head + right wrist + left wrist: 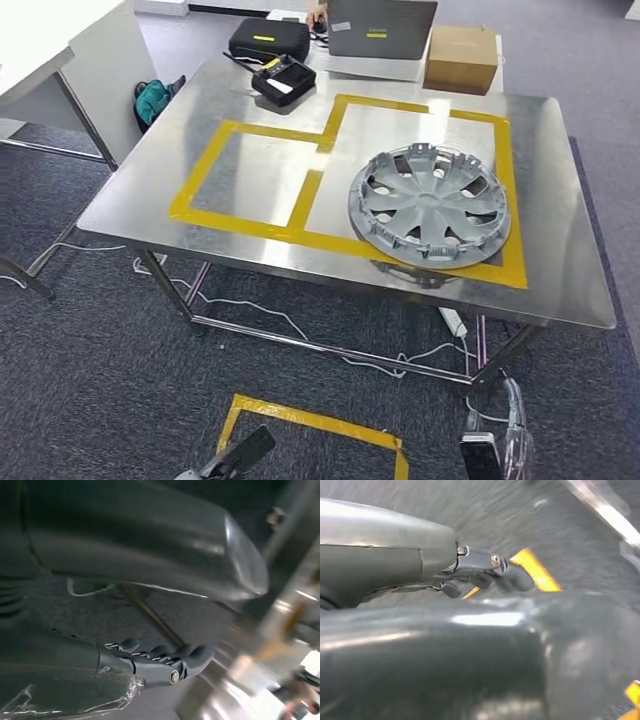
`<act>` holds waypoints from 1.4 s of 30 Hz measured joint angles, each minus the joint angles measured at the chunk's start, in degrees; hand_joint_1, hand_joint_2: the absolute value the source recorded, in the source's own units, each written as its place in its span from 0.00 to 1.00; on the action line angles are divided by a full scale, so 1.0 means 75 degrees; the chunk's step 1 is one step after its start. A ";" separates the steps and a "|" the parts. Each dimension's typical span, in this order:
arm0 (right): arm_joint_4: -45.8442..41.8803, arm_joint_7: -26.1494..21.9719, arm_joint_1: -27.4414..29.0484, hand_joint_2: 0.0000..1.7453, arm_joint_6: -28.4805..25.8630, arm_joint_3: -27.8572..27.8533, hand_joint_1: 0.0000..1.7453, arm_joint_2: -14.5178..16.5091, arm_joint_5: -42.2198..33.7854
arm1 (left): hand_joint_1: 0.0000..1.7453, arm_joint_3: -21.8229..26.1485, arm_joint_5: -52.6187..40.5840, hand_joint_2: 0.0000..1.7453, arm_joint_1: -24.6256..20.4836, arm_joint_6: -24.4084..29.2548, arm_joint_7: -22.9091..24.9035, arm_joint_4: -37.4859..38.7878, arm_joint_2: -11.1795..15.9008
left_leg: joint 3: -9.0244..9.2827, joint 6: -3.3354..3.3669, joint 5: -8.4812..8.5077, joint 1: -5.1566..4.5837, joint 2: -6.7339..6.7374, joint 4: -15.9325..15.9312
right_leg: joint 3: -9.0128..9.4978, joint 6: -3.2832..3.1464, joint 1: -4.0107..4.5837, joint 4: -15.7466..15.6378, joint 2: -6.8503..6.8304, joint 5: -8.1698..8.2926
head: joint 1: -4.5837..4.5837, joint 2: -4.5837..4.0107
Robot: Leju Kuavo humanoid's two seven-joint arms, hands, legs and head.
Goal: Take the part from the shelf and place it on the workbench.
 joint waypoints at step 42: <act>0.6438 0.2860 -0.2046 0.00 0.2005 -0.1331 0.00 -0.0192 0.1544 | 0.00 0.0944 0.0198 0.00 -0.0975 -0.0303 0.0363 -0.0402 0.0820 | 0.0013 -0.0566 -0.0675 0.0264 0.0284 0.0832 | -0.0559 -0.0155 -0.0092 0.0031 -0.0641 0.0476 | -0.0223 0.0002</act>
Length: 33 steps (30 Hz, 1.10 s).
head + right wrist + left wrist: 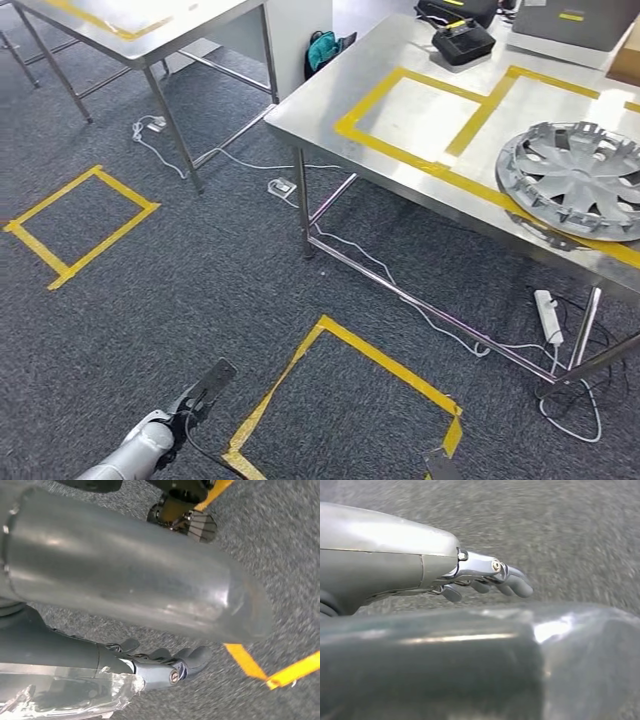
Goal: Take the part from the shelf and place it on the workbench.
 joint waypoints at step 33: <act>0.0020 -0.1240 0.0029 0.00 -0.0081 -0.0846 0.00 -0.0325 -0.1206 | 0.00 0.0457 0.0622 0.00 0.2170 0.0485 -0.0223 -0.3341 -0.0984 | 0.0272 0.0458 -0.0021 -0.0219 0.0454 -0.0473 | -0.0149 0.0108 0.0082 0.0339 -0.0133 -0.0137 | 0.0049 0.0000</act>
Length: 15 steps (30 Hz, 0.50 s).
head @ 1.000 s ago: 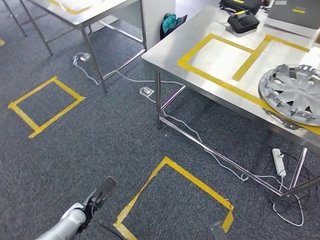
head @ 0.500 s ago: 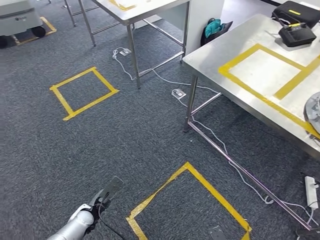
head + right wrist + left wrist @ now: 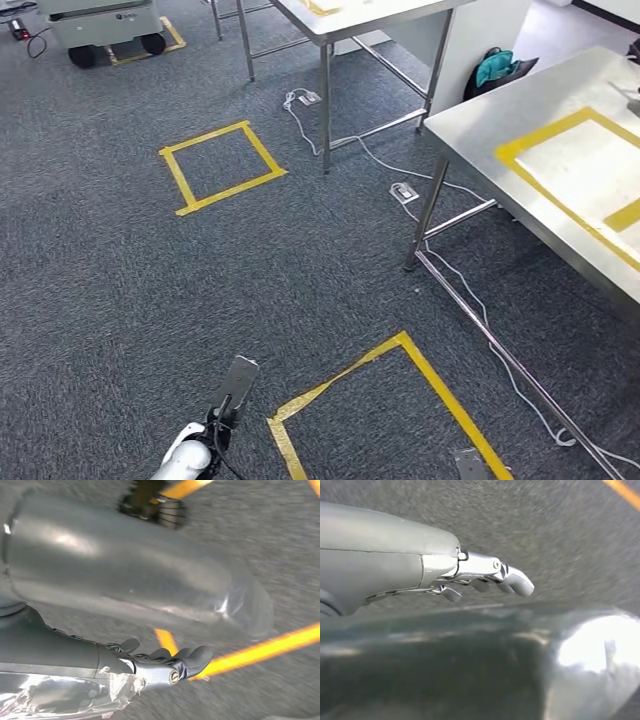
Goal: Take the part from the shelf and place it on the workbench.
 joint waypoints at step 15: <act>-0.0692 -0.1935 -0.0041 0.00 0.1143 -0.2430 0.00 0.0060 -0.1304 | 0.00 0.1094 -0.0134 0.00 0.4225 -0.1370 -0.2177 -0.3766 0.1191 | -0.0006 0.0128 0.0138 -0.0002 -0.1598 -0.0111 | 0.0167 0.0092 -0.0069 0.0087 0.1198 -0.0280 | 0.0174 0.0000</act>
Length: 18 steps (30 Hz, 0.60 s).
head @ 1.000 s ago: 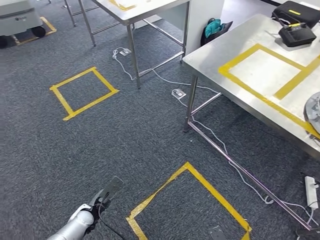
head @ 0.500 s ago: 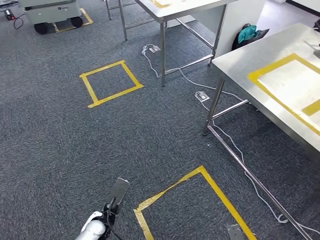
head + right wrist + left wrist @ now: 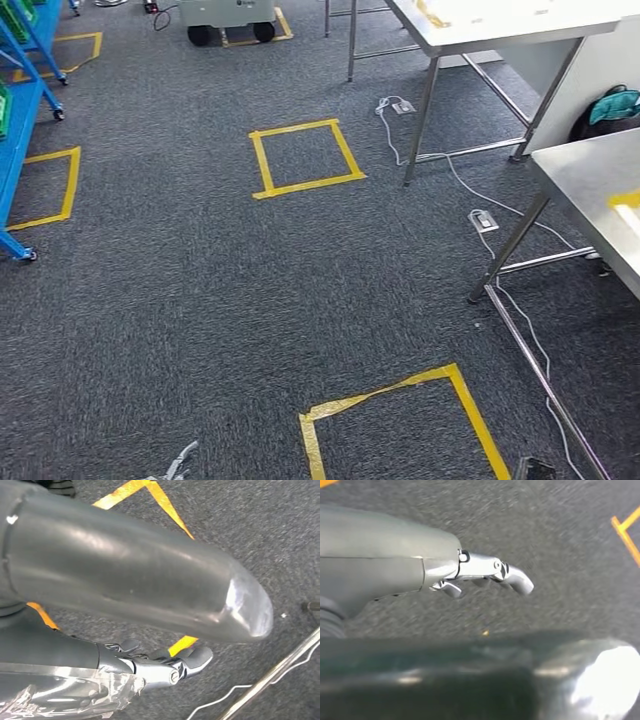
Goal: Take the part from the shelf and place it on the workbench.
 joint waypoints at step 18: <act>-0.0326 -0.0262 -0.0388 0.00 -0.1004 -0.0269 0.00 0.0474 0.1281 | 0.00 0.5909 -0.1331 0.00 -0.2535 -0.0312 -0.1960 0.2793 -0.1417 | 0.0292 -0.0160 -0.0232 -0.0058 0.1593 -0.0096 | -0.0014 -0.0213 0.0116 -0.0120 -0.1402 0.0143 | -0.0103 0.0000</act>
